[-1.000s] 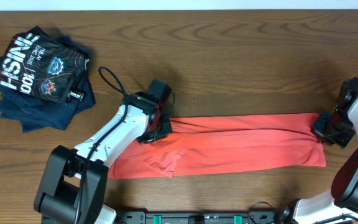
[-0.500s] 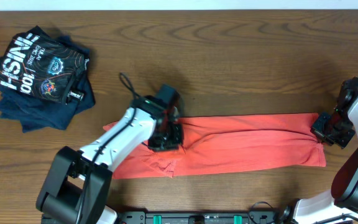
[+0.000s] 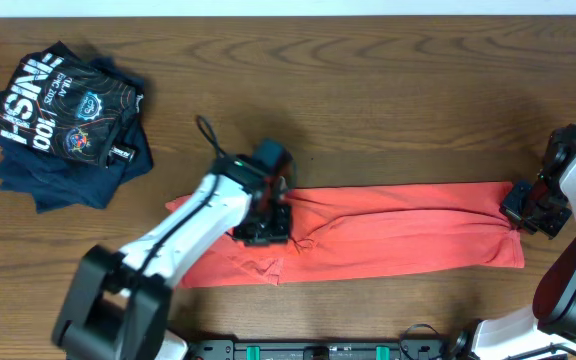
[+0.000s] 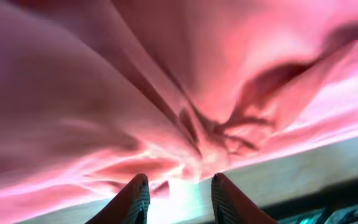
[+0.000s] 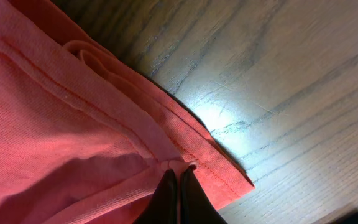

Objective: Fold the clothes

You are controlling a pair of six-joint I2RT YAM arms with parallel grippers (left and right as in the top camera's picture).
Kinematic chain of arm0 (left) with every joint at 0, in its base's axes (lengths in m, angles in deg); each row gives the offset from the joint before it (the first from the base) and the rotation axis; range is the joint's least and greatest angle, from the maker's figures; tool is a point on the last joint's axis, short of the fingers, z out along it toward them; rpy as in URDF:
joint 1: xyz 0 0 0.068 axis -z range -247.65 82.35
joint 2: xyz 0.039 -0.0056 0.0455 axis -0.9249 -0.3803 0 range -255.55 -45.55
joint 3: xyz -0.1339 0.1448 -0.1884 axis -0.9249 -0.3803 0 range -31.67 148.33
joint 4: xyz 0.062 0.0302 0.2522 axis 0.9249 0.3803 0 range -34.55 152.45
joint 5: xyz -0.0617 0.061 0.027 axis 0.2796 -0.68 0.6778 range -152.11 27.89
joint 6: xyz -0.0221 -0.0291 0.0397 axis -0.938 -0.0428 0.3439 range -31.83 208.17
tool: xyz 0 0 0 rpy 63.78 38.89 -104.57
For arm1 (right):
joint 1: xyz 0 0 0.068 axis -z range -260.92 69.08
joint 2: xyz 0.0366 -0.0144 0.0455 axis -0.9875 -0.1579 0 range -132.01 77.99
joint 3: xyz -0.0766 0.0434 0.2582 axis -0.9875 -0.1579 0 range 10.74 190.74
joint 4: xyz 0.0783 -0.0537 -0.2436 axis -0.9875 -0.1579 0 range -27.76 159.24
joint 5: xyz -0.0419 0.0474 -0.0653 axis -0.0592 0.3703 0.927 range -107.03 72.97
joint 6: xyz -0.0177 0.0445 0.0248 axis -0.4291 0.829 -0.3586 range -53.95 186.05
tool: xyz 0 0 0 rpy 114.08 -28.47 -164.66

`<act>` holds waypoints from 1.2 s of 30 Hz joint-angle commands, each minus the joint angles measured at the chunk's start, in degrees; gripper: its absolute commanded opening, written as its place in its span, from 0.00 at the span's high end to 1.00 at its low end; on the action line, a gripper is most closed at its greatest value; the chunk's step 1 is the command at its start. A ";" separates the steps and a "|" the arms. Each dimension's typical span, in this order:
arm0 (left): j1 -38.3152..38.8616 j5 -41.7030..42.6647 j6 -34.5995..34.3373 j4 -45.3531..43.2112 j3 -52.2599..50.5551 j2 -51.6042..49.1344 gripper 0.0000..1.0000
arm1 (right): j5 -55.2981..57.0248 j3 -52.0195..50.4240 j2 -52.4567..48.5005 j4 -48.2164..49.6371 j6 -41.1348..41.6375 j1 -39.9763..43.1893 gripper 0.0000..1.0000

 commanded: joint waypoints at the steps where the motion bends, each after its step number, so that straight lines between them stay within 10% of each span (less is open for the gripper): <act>1: -2.69 -8.11 0.90 -0.22 2.89 6.80 0.65 | 0.00 -0.26 0.90 -0.07 0.98 0.48 0.97; 6: -5.90 -12.37 -0.20 -0.35 2.34 8.52 0.87 | 0.00 -0.26 0.92 0.00 0.98 0.48 0.97; 32: -7.48 -23.91 -8.35 -1.25 -1.90 -9.35 0.93 | 2.54 -0.33 0.90 0.61 1.01 0.50 0.96; 36: -7.58 -23.91 -8.04 -0.83 -1.90 -7.63 0.93 | 3.13 -0.35 0.90 -0.31 1.03 0.55 0.69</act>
